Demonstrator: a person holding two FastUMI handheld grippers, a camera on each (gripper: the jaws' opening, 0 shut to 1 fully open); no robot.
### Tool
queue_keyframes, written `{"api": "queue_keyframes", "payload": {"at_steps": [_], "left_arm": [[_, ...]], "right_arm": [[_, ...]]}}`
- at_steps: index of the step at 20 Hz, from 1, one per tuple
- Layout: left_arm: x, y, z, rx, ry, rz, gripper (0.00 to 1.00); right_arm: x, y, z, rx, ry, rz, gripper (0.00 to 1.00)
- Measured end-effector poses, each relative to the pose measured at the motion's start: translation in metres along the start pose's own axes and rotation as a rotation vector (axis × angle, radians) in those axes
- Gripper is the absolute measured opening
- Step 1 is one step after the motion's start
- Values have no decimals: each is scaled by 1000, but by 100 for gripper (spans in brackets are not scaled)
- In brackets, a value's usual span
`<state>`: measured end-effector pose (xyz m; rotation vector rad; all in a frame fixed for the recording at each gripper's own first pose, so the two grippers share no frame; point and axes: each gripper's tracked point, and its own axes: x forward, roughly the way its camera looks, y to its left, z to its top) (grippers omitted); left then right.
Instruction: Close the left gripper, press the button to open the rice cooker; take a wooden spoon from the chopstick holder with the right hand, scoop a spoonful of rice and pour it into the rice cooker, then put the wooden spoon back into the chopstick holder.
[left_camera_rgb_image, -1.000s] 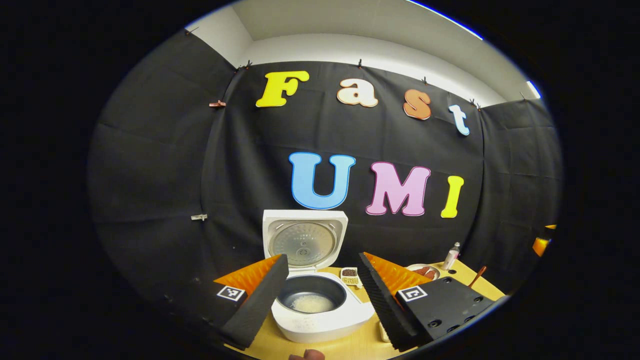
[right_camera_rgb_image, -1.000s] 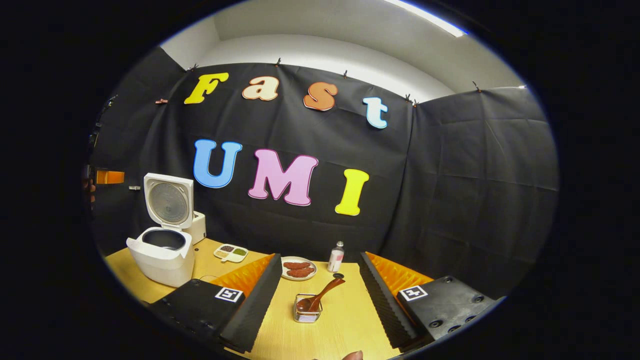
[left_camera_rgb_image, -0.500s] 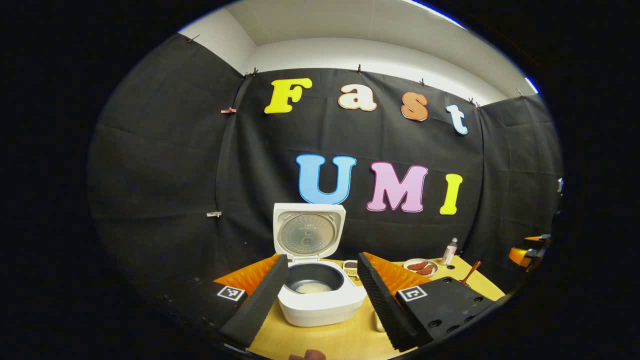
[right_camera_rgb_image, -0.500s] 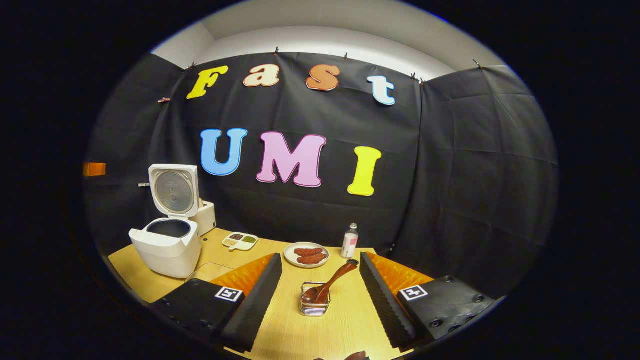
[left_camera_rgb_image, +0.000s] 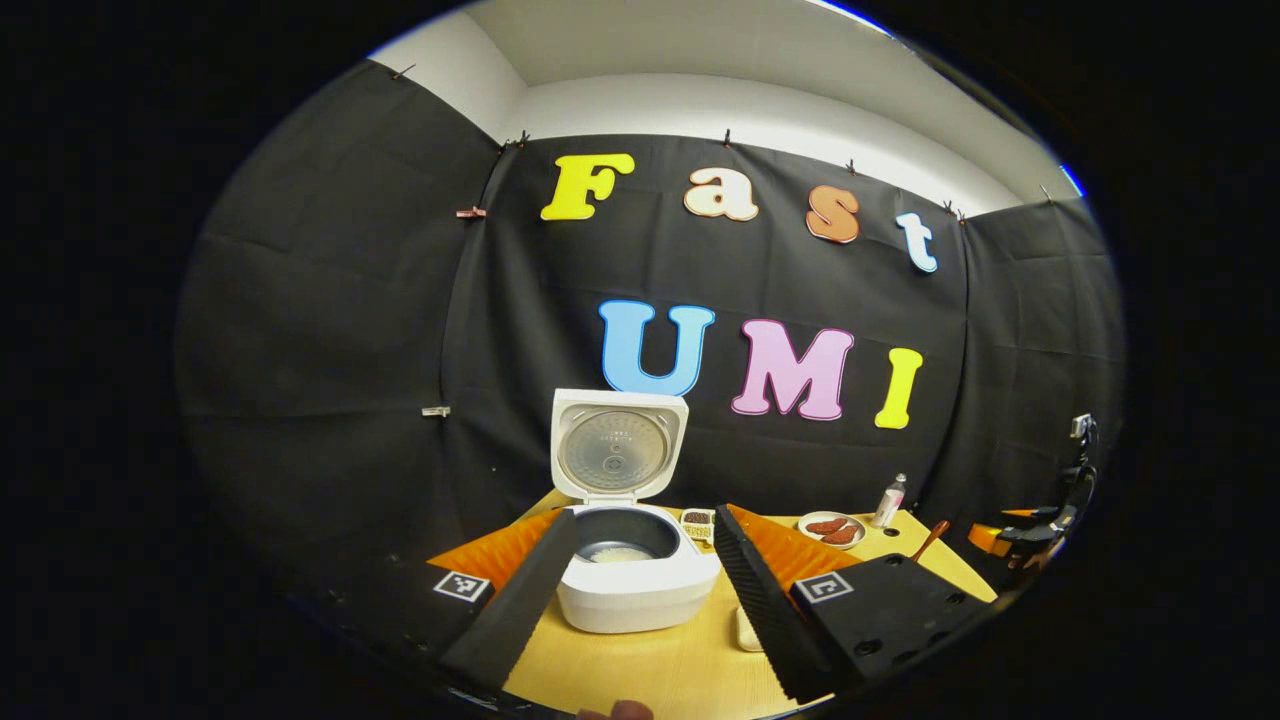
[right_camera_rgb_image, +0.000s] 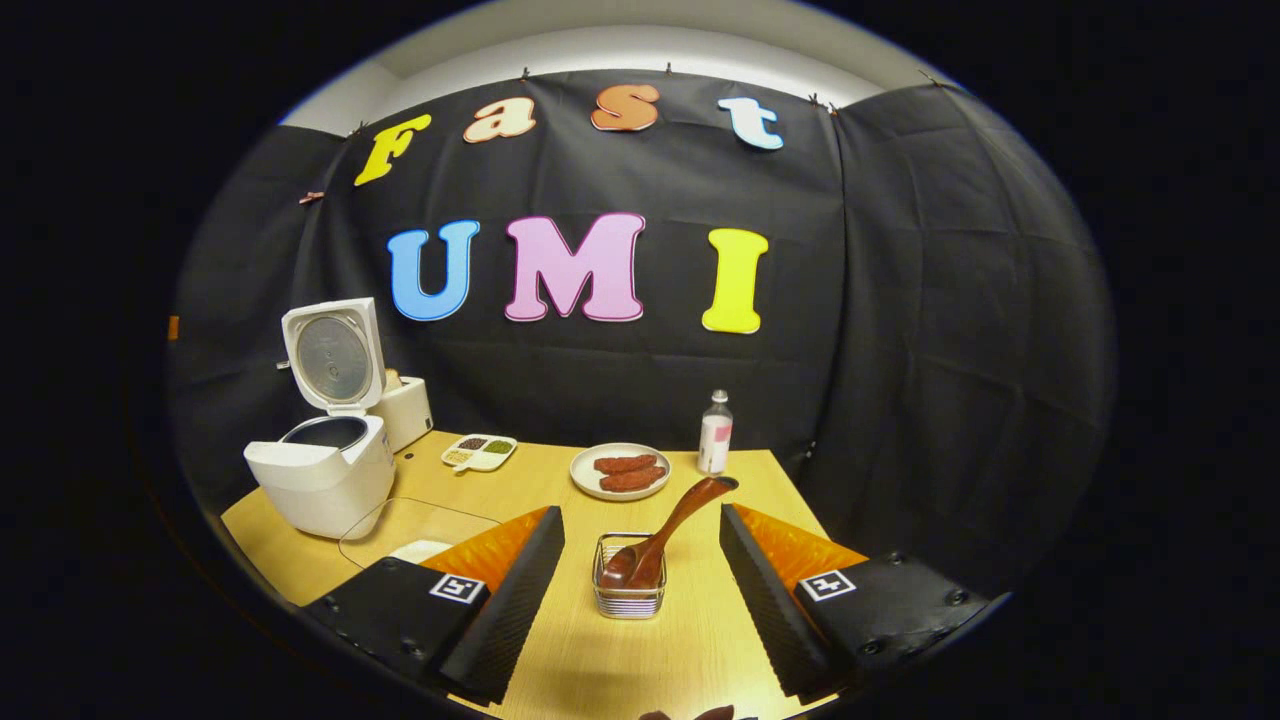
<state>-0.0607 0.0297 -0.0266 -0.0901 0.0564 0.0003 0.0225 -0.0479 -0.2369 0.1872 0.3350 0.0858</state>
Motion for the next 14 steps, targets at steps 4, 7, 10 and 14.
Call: {"api": "queue_keyframes", "payload": {"at_steps": [4,7,10,14], "left_arm": [[-10,0,-2,9,12,32,95],[-14,-3,-5,14,28,47,95],[-16,-5,-7,20,45,64,95],[-20,-6,-11,22,62,96,95]], "right_arm": [[27,-3,-24,15,37,26,98],[47,-3,-41,32,73,44,98],[71,-4,-58,38,102,47,98],[112,-16,-79,86,154,51,98]]}}
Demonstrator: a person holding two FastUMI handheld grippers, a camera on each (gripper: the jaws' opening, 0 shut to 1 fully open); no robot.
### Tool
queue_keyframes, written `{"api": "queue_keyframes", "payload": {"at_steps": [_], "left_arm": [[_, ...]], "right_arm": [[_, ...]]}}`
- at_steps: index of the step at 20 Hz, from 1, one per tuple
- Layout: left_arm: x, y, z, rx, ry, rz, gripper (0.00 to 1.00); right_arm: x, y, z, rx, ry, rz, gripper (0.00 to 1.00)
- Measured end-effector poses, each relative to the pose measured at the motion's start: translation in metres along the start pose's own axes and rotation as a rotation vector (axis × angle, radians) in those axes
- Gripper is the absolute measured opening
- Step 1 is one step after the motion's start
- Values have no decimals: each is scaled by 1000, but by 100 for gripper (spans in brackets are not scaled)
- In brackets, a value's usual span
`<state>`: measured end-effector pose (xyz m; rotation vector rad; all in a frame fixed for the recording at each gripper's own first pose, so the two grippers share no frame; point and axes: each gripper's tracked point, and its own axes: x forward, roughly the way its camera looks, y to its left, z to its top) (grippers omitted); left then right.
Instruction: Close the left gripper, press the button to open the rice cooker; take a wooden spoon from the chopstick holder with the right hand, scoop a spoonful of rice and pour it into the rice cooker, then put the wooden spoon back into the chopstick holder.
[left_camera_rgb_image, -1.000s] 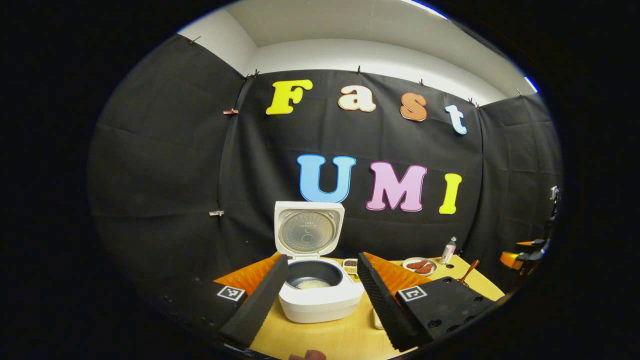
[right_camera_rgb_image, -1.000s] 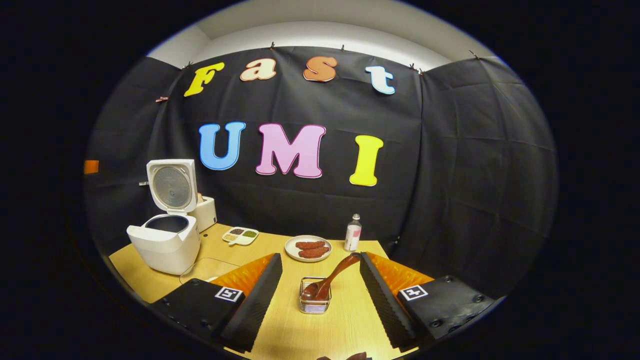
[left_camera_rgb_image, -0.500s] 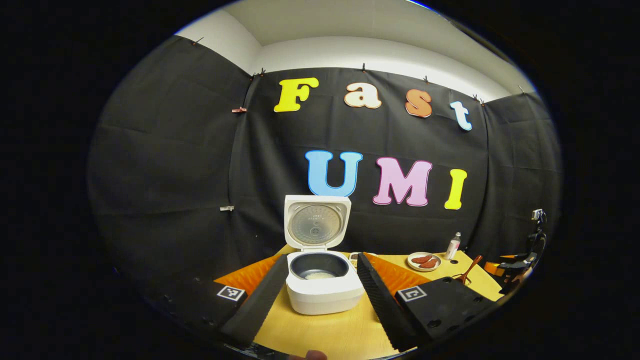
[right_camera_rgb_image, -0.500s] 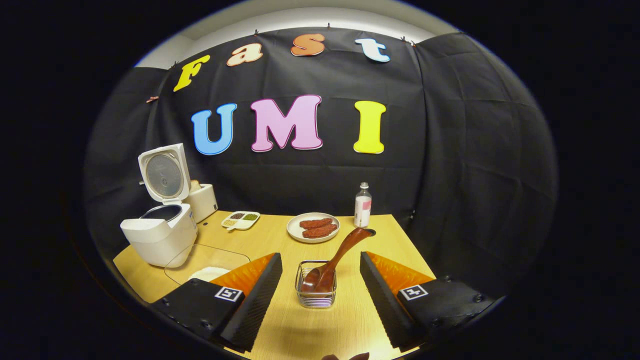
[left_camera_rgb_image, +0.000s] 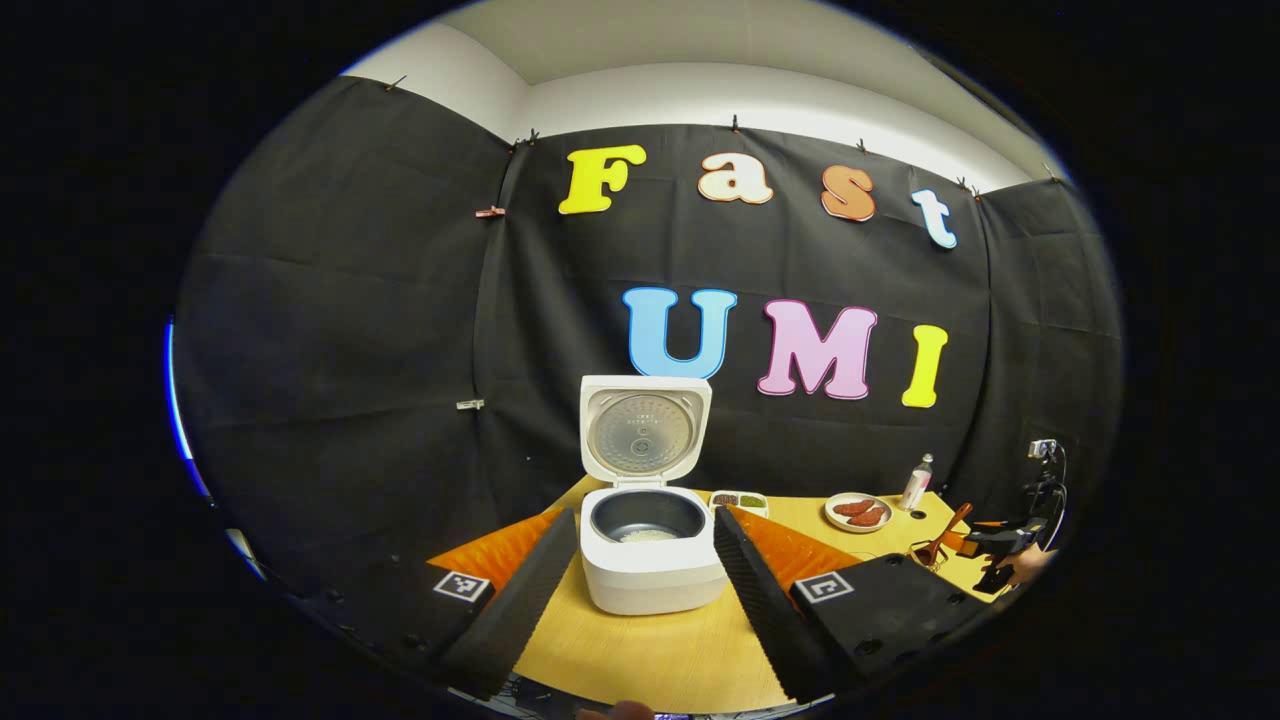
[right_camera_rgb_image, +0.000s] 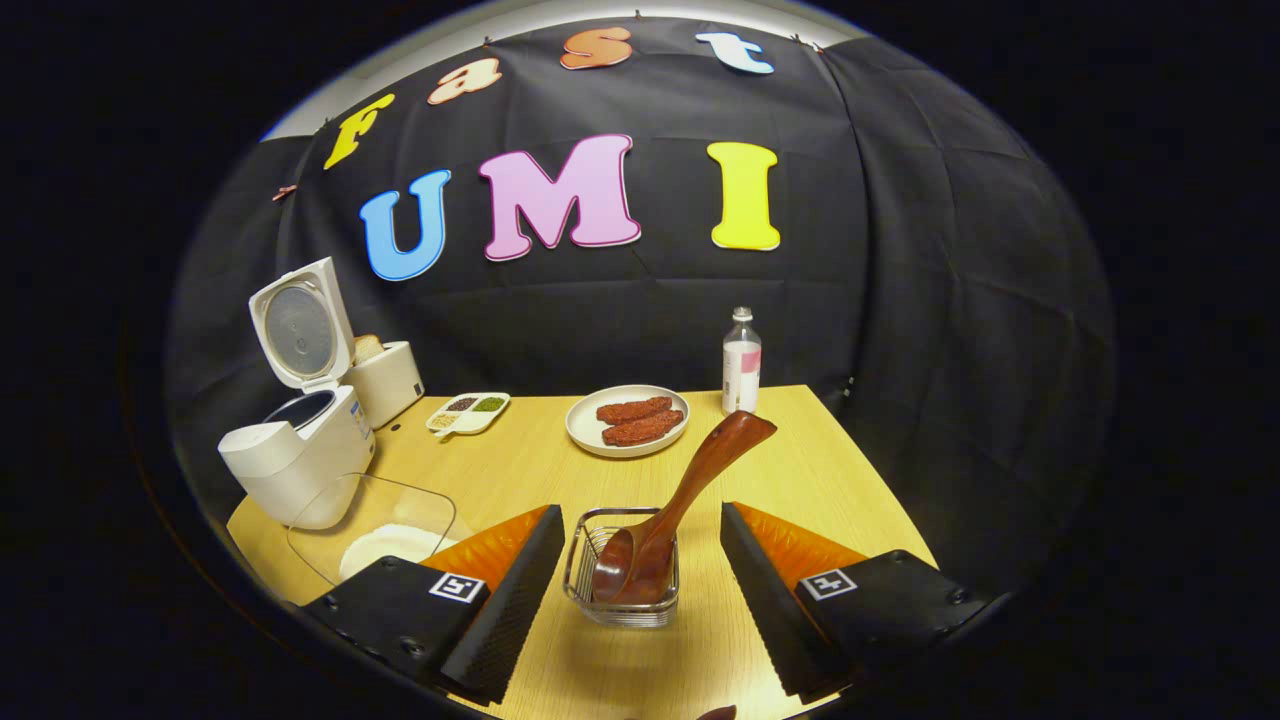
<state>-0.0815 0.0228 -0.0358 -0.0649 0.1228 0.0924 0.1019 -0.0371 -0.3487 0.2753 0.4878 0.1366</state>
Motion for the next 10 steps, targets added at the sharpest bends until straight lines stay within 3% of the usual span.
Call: {"api": "queue_keyframes", "payload": {"at_steps": [3,7,8,10], "left_arm": [[-2,-6,-7,34,25,30,95],[2,-20,-12,46,46,47,95],[4,-24,-14,39,50,48,95],[7,-23,-18,46,60,66,95]], "right_arm": [[27,-4,-14,76,59,31,97],[51,-11,-23,108,100,44,70],[54,-13,-23,97,94,39,57],[58,-5,-25,84,102,71,42]]}}
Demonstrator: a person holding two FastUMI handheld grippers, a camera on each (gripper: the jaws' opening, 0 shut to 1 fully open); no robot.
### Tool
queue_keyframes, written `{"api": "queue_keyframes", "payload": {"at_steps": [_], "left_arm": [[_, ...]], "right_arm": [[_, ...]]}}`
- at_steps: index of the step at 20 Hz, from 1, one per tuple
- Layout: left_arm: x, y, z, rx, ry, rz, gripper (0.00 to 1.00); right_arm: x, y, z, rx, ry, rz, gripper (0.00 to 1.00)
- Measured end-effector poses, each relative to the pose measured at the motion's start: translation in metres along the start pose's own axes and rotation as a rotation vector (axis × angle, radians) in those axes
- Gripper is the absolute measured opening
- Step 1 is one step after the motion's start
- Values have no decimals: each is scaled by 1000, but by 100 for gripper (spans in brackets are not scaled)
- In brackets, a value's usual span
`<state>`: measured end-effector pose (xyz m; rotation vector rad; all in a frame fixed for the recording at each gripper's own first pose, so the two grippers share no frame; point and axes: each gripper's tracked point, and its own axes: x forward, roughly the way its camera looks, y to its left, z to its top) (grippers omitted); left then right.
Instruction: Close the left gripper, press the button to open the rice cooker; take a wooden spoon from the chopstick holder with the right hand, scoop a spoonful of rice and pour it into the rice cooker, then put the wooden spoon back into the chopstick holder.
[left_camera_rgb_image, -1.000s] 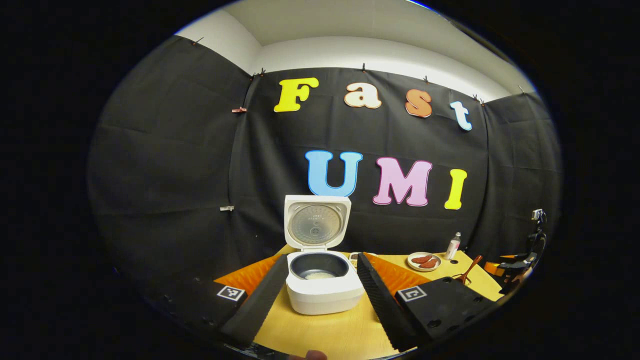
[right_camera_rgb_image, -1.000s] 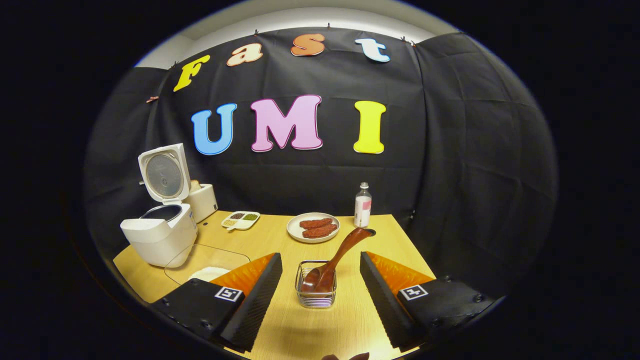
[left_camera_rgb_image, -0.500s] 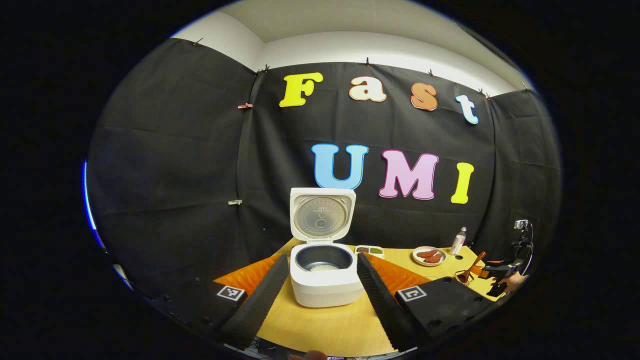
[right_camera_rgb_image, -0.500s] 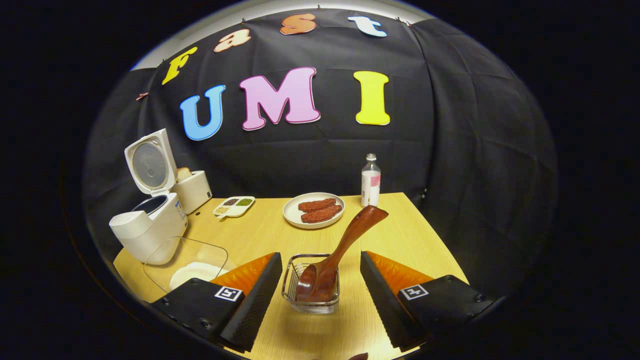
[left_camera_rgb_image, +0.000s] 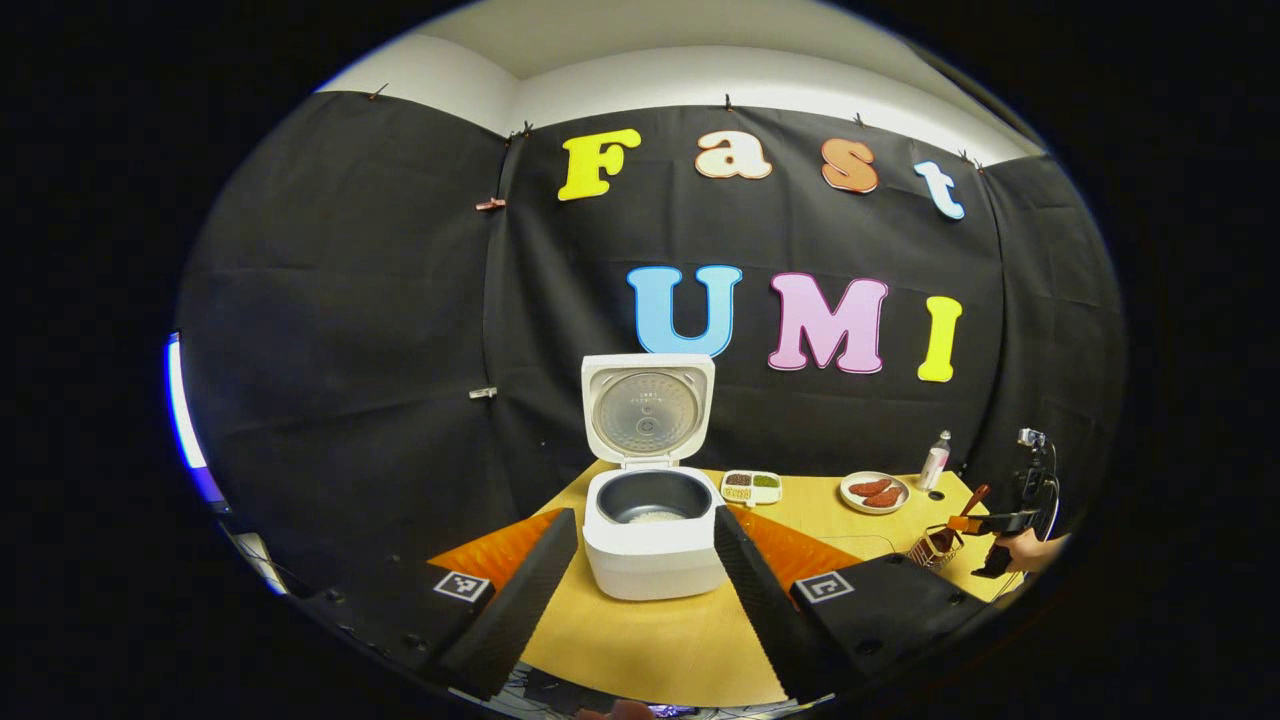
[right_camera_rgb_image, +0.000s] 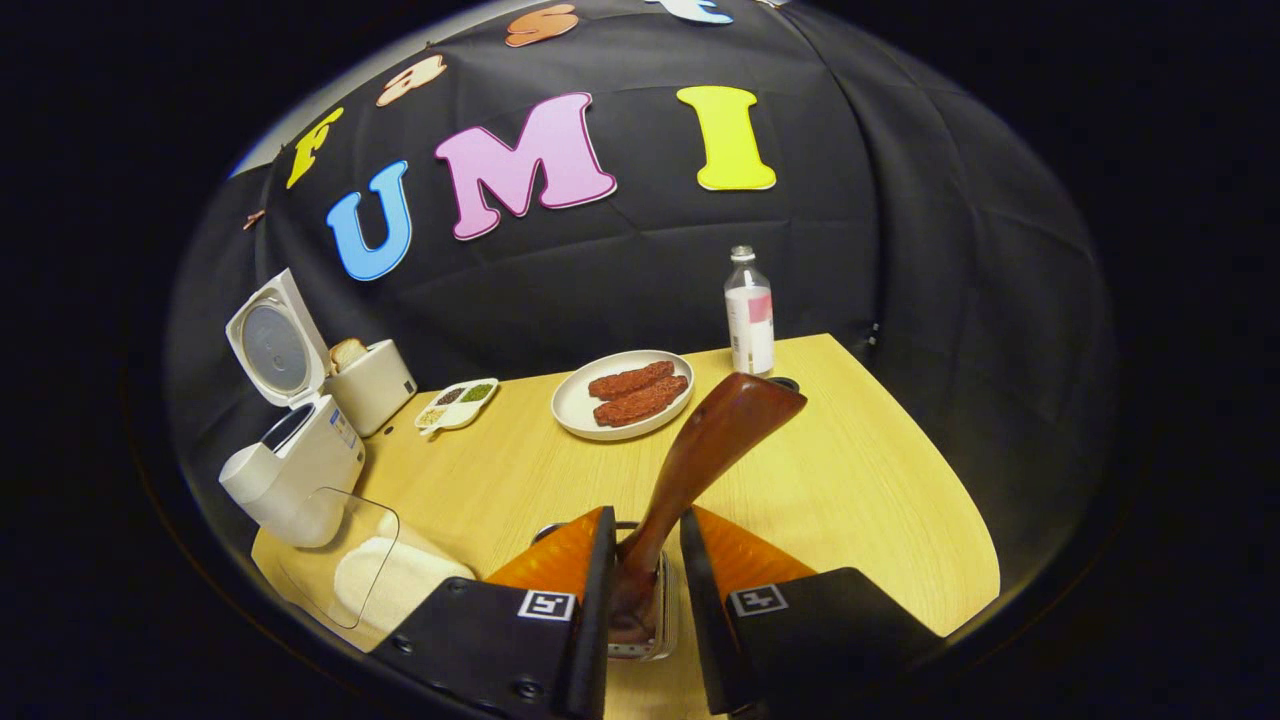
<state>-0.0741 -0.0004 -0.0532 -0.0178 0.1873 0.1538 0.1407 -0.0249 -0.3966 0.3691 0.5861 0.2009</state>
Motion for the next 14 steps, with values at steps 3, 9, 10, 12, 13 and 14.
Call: {"api": "queue_keyframes", "payload": {"at_steps": [3,9,10,12,13,14], "left_arm": [[1,1,1,19,9,25,95],[3,2,2,39,11,29,95],[3,2,2,33,9,25,95],[3,4,1,36,7,21,95],[4,6,2,44,4,17,95],[4,7,2,47,-1,13,95]], "right_arm": [[5,0,-2,-10,-3,18,33],[-7,14,7,-1,-35,55,12],[-11,12,17,30,-57,50,12],[-20,12,37,80,-100,43,12],[-24,14,47,100,-125,44,12],[-32,17,56,105,-144,47,12]]}}
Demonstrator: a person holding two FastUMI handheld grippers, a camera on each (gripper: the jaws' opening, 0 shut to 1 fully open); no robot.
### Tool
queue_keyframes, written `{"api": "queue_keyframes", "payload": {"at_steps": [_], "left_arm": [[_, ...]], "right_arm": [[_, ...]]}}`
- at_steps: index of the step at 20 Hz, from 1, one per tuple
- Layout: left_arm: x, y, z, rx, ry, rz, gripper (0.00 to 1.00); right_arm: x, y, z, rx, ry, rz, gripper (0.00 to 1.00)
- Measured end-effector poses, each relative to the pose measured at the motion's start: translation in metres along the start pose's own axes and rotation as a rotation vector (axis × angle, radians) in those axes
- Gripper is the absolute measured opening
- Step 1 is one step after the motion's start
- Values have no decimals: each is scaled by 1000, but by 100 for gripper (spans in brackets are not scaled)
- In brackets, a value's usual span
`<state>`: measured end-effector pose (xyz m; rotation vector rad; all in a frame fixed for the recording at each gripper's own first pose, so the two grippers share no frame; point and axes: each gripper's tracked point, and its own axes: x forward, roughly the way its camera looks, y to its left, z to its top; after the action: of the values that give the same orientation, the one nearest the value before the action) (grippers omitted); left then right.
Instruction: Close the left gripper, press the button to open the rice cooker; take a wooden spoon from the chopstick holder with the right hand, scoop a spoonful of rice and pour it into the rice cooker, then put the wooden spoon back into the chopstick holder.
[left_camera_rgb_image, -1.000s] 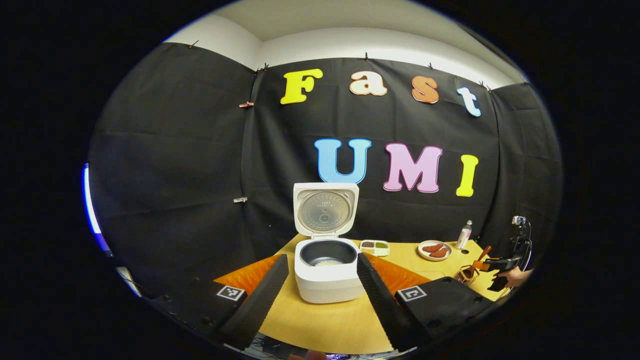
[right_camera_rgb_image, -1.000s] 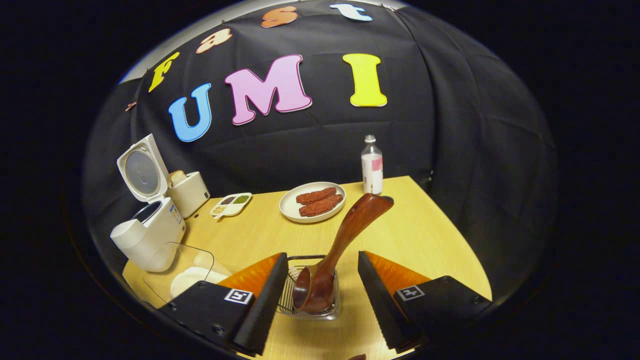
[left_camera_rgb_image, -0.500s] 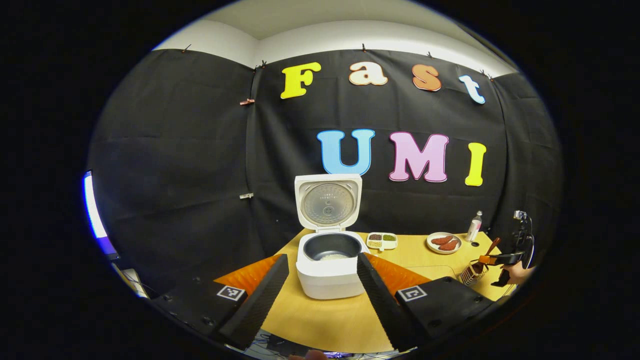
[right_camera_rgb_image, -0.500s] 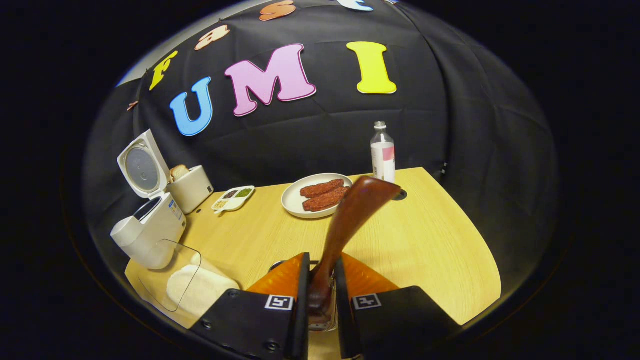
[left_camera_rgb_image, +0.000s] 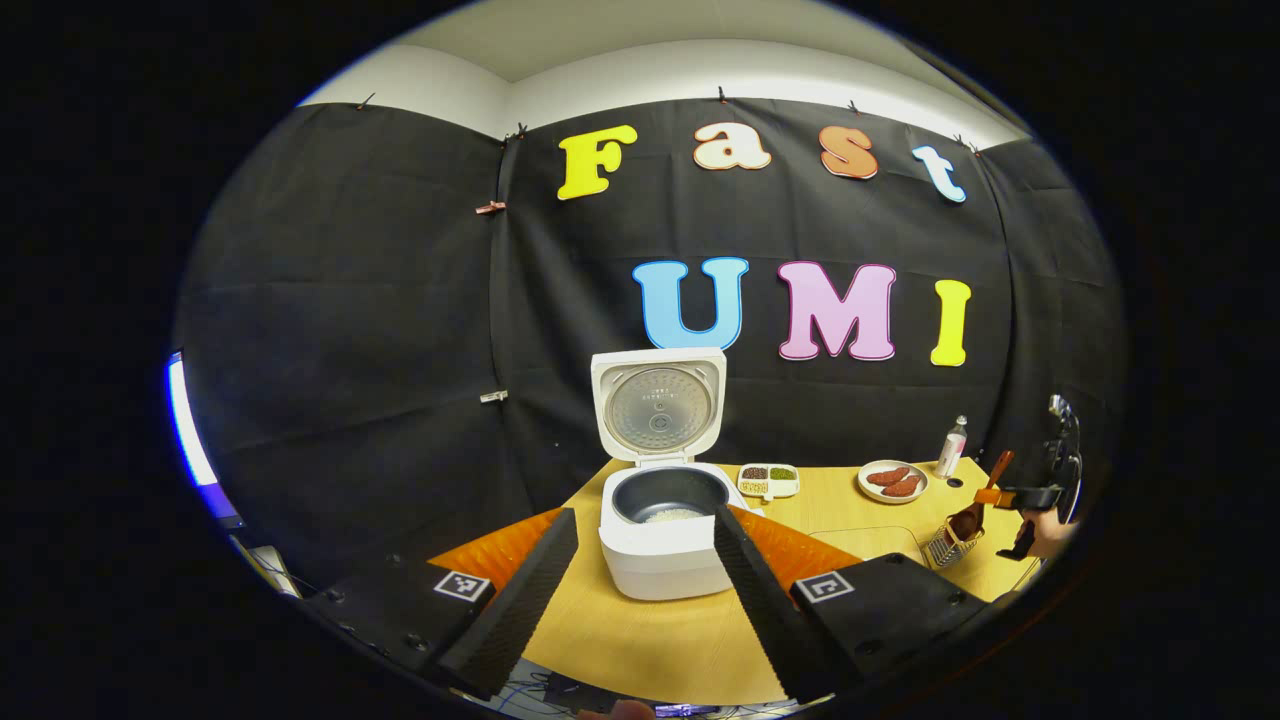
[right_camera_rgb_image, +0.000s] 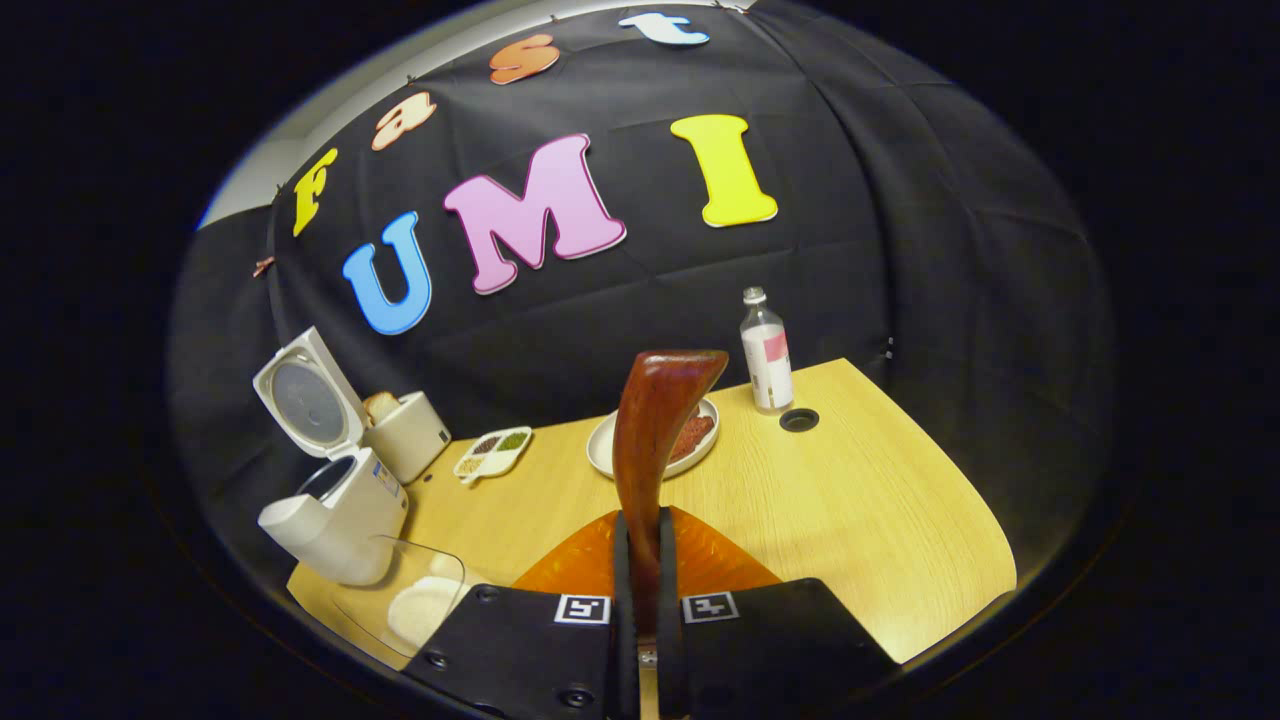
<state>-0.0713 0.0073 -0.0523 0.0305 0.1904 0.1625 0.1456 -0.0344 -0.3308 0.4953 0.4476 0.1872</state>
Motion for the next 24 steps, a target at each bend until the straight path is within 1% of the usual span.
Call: {"api": "queue_keyframes", "payload": {"at_steps": [3,6,8,10,11,14,17,19,21,24], "left_arm": [[1,5,2,-8,-14,-18,95],[1,11,4,-7,-31,-39,95],[3,15,5,-2,-45,-56,95],[3,17,7,3,-57,-76,95],[4,19,8,3,-61,-87,95],[7,25,5,-13,-64,-113,95],[13,33,4,-17,-67,-127,95],[19,36,4,-23,-72,-135,95],[26,38,4,-35,-70,-145,95],[35,38,0,-43,-66,-164,95]], "right_arm": [[-17,20,28,-40,-54,15,12],[-35,60,49,-58,-96,67,12],[-45,89,55,-70,-119,98,12],[-52,108,63,-111,-160,72,11],[-54,120,61,-123,-157,73,12],[-58,167,43,-129,-129,129,11],[-51,198,16,-97,-72,151,12],[-40,206,-2,-93,-38,130,12],[-28,211,-21,-150,-11,93,12],[-14,220,-54,-239,45,80,12]]}}
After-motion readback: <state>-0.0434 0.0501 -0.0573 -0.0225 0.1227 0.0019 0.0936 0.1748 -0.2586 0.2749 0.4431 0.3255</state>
